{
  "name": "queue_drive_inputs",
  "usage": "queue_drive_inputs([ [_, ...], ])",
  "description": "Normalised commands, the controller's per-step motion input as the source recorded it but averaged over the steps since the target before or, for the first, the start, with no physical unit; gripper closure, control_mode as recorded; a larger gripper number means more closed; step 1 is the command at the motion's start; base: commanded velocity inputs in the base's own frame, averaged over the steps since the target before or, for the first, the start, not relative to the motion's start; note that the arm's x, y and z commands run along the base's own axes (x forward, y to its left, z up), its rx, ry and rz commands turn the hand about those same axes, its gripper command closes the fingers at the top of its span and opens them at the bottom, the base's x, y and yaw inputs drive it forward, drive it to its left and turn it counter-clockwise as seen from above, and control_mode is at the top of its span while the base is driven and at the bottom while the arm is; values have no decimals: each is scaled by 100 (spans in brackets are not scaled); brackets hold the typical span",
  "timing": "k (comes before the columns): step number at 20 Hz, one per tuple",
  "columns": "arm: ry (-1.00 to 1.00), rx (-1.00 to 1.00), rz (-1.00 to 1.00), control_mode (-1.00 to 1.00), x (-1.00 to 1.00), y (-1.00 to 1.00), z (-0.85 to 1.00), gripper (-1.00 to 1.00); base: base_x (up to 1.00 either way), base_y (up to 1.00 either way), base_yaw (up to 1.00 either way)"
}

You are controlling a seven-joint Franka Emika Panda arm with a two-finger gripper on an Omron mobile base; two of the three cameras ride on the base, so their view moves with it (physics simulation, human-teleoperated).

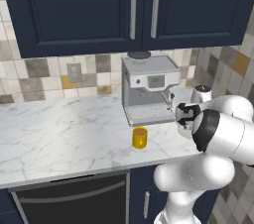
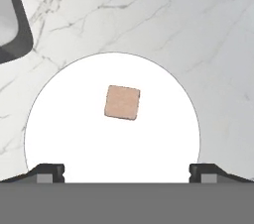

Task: Take a sugar cube from the saucer and place it inside the coffee. Then, grab milk from the fridge and place it next to the coffee on the counter to sweeten the coffee.

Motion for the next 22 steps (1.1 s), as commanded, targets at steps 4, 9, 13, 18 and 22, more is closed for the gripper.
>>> queue_drive_inputs([
  [4, 0, 0, -3, -100, 16, 0, -6, -100, 0, 0, 0],
  [9, 0, 0, -1, -100, 9, -2, -7, -100, 0, 0, 0],
  [13, 0, 0, 0, -100, 5, -4, -23, -100, 0, 0, 0],
  [18, 0, 0, 0, -100, 6, -4, -12, -100, 0, 0, 0],
  [22, 0, 0, 0, -100, 16, -3, -9, -100, 0, 0, 0],
])
